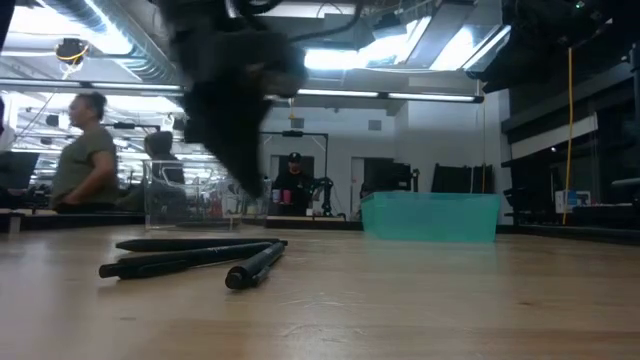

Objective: Sort pens & pencils
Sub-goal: Put the black pen into the transparent bin

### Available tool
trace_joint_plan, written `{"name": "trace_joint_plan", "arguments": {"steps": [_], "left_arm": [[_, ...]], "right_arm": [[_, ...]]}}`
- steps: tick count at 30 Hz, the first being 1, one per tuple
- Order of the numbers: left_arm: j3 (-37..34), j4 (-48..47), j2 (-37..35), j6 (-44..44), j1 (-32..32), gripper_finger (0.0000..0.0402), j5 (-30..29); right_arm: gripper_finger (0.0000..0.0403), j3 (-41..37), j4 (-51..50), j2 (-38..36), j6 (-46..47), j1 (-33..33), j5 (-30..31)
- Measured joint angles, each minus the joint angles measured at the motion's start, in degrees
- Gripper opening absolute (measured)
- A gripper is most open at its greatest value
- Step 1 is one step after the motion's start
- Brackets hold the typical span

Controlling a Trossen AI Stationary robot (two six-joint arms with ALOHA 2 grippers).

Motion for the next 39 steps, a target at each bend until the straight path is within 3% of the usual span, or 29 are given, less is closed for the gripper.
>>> {"name": "trace_joint_plan", "arguments": {"steps": [2,5,11,15,18,24,31,39], "left_arm": [[0.2,3.4,0.0,1.2,1.7,0.0,0.6],[1.6,3.1,0.0,1.2,4.3,0.0004,6.7],[6.8,-7.6,0.0,3.1,8.3,0.0036,12.6],[9.0,-15.2,0.0,3.7,9.8,0.0077,11.9],[9.2,-15.2,0.0,2.2,10.1,0.0111,10.5],[9.2,-17.1,0.3,1.2,10.0,0.0161,13.2],[9.1,-22.5,0.3,0.8,8.0,0.0167,13.4],[3.1,-15.4,0.4,-2.0,5.6,0.0165,12.3]], "right_arm": [[0.0202,0.0,0.0,0.0,0.0,0.0,0.0],[0.0202,0.0,0.0,0.0,0.0,0.0,0.0],[0.0202,0.0,0.0,0.0,-0.3,0.0,0.0],[0.0202,0.0,0.0,0.0,-0.5,0.0,0.0],[0.0202,0.0,0.0,0.0,-1.6,0.0,0.0],[0.0202,0.0,-0.2,0.0,-1.5,0.0,0.0],[0.0202,0.0,-1.0,0.0,-1.5,0.0,0.0],[0.0202,0.0,-1.0,0.0,-1.3,0.0,0.0]]}}
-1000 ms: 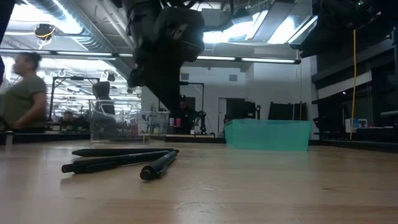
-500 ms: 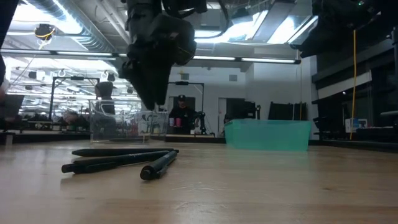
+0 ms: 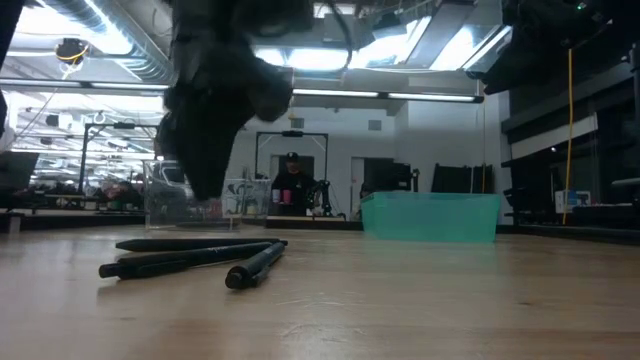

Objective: Sort pens & pencils
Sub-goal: Put the black pen into the transparent bin

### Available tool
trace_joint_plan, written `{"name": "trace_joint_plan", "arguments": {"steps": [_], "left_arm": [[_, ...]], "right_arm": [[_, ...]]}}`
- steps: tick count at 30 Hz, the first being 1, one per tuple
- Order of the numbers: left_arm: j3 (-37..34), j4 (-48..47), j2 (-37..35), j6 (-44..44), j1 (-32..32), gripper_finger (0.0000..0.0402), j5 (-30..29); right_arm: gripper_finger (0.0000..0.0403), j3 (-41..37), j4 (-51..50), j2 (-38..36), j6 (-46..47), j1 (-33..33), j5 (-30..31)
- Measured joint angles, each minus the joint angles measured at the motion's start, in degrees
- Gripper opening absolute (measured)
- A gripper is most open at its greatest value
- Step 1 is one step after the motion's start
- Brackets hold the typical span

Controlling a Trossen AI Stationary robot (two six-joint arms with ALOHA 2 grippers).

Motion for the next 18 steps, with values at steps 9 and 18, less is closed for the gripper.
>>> {"name": "trace_joint_plan", "arguments": {"steps": [9,18], "left_arm": [[-5.4,6.5,0.1,-0.2,-0.4,0.0165,-0.7],[-6.4,7.7,1.8,1.2,-1.2,0.0165,-2.0]], "right_arm": [[0.0202,0.0,0.0,0.0,0.0,0.0,0.0],[0.0202,0.0,0.0,0.0,0.0,0.0,0.0]]}}
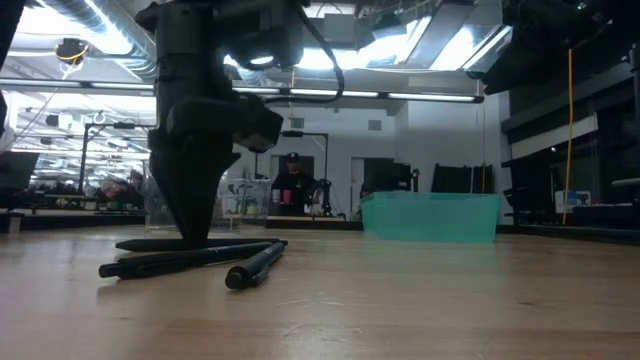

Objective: Sort pens & pencils
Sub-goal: Put the black pen into the transparent bin

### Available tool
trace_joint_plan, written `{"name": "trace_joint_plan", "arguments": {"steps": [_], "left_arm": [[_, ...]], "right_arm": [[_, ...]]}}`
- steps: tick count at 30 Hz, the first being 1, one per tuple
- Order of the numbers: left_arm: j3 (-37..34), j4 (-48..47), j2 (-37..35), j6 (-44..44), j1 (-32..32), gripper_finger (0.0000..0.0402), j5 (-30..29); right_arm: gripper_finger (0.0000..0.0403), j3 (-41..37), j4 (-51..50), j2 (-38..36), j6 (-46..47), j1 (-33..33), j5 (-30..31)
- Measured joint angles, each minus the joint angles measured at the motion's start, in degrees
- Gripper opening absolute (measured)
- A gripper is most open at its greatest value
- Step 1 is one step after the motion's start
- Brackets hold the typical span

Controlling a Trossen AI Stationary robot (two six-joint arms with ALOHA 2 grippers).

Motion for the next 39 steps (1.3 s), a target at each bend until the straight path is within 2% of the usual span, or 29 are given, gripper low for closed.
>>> {"name": "trace_joint_plan", "arguments": {"steps": [10,14,20,25,29,35,39], "left_arm": [[0.3,0.4,2.0,0.4,0.1,0.0153,0.1],[0.2,0.1,2.0,0.4,0.1,0.011,-0.8],[0.2,0.2,2.0,1.5,0.0,0.0018,-1.7],[0.8,-0.2,2.1,2.8,0.0,0.0017,-2.5],[2.1,-0.8,1.4,3.5,0.0,0.0017,-6.2],[2.9,-2.3,-2.9,5.1,-0.2,0.0017,-7.5],[2.9,-2.0,-7.7,7.1,0.0,0.0017,-11.6]], "right_arm": [[0.0202,0.0,0.0,0.0,0.0,0.0,0.0],[0.0202,0.0,0.0,0.0,0.0,0.0,0.0],[0.0202,0.0,0.0,0.0,0.0,0.0,0.0],[0.0202,0.0,-0.2,0.0,0.0,0.0,0.0],[0.0202,0.0,-0.3,0.0,0.0,0.0,0.0],[0.0202,0.0,-0.5,0.0,0.0,0.0,0.0],[0.0202,0.0,-0.5,0.0,0.0,0.0,0.0]]}}
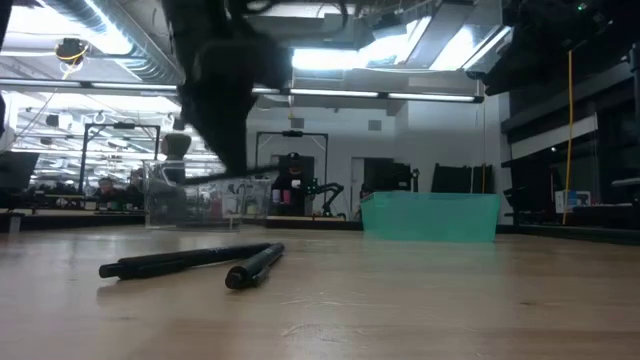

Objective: Sort pens & pencils
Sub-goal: Put the black pen into the transparent bin

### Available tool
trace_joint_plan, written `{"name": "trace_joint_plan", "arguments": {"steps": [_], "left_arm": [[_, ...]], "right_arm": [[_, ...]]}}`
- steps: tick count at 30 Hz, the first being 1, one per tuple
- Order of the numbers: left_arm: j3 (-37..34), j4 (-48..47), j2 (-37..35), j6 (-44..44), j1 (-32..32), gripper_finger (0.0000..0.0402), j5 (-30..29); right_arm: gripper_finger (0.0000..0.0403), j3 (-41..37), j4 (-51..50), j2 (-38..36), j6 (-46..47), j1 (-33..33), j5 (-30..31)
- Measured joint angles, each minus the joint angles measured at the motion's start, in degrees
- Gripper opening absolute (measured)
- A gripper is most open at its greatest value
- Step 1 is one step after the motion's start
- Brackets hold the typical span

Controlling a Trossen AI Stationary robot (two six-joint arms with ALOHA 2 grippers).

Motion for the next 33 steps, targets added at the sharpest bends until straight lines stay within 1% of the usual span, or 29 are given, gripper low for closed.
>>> {"name": "trace_joint_plan", "arguments": {"steps": [2,4,7,11,17,21,26,29,33], "left_arm": [[0.0,0.0,-2.6,0.8,0.1,0.0017,-3.8],[0.0,0.2,-5.4,1.1,0.0,0.0017,-8.7],[0.0,0.3,-9.1,3.3,0.4,0.0017,-13.4],[0.0,-0.3,-13.9,7.0,2.5,0.0017,-15.5],[0.1,-0.1,-20.0,10.5,10.3,0.0017,-15.9],[0.1,-0.8,-23.0,11.1,17.1,0.0017,-14.3],[0.1,-3.3,-23.6,10.2,27.5,0.0017,-5.3],[0.1,-5.7,-23.3,9.9,33.2,0.0017,-2.6],[0.1,-10.0,-23.2,9.9,38.8,0.0017,1.4]], "right_arm": [[0.0202,0.0,0.0,0.0,0.0,0.0,0.0],[0.0202,0.0,0.0,0.0,0.0,0.0,0.0],[0.0202,0.0,0.0,0.0,0.0,0.0,0.0],[0.0202,0.0,0.1,0.0,0.0,0.0,0.0],[0.0202,0.0,0.1,0.0,0.0,0.0,0.0],[0.0202,0.0,0.1,0.0,0.0,0.0,0.0],[0.0202,0.0,0.2,0.0,-0.1,0.0,0.0],[0.0202,0.0,0.3,0.0,-0.1,0.0,0.0],[0.0202,0.0,0.4,0.0,-0.2,0.0,0.0]]}}
